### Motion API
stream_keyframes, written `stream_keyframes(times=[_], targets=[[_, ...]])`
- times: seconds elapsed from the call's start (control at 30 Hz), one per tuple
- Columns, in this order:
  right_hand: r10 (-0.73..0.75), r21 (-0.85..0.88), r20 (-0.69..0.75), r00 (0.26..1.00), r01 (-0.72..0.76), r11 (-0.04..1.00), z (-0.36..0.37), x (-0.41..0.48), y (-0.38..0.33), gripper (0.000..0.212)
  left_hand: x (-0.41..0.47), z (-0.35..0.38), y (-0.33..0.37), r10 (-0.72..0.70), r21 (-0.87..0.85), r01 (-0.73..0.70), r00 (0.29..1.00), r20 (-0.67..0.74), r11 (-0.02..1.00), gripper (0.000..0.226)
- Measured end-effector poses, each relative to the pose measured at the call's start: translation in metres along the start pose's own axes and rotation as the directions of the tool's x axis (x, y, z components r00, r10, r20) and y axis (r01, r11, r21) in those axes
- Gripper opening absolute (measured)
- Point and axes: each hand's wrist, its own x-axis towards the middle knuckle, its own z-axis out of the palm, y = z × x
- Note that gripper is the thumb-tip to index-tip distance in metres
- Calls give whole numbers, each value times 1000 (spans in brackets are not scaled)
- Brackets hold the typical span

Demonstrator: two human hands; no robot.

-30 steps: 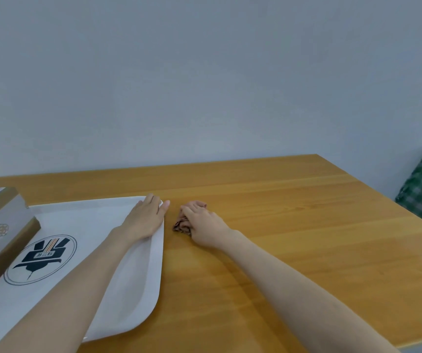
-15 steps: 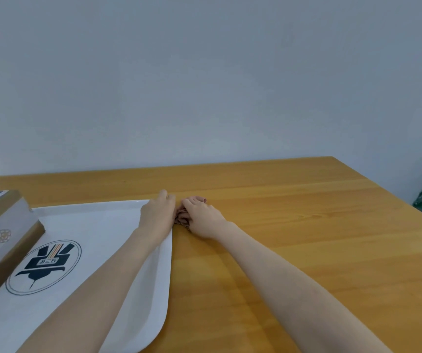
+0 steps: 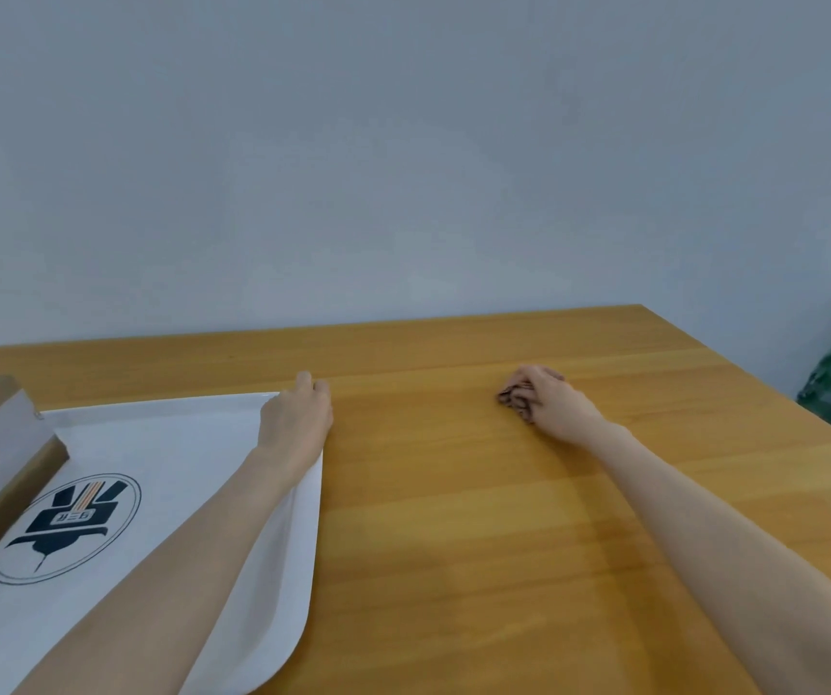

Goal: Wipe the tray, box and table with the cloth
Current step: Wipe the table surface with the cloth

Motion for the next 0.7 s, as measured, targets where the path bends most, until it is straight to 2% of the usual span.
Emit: stream_keyframes(times=[0.1,0.17,0.27,0.33,0.4,0.5,0.7], targets=[[122,-11,-58,991,-123,992,-19,-13,47,28,-2,1,-1,-7,-23,7,1000,-7,1000,20],[191,-60,-91,977,-197,979,-25,-21,65,31,-3,3,-2,-16,-49,16,1000,-8,999,19],[202,-119,-136,970,-219,969,-20,-24,72,28,-7,5,-4,-50,-99,52,999,17,994,19],[208,-123,-156,966,-228,966,-14,-23,63,27,-11,5,-6,-48,-177,64,995,92,982,28],[207,-124,-137,969,-224,967,-9,-22,46,28,-14,6,-8,-8,-241,64,974,227,968,46],[124,-138,-86,989,-135,981,8,-23,6,29,-18,5,-11,45,-254,52,931,363,966,61],[-125,-105,29,992,128,986,51,-31,-103,31,-36,0,-16,52,-284,66,919,391,957,54]])
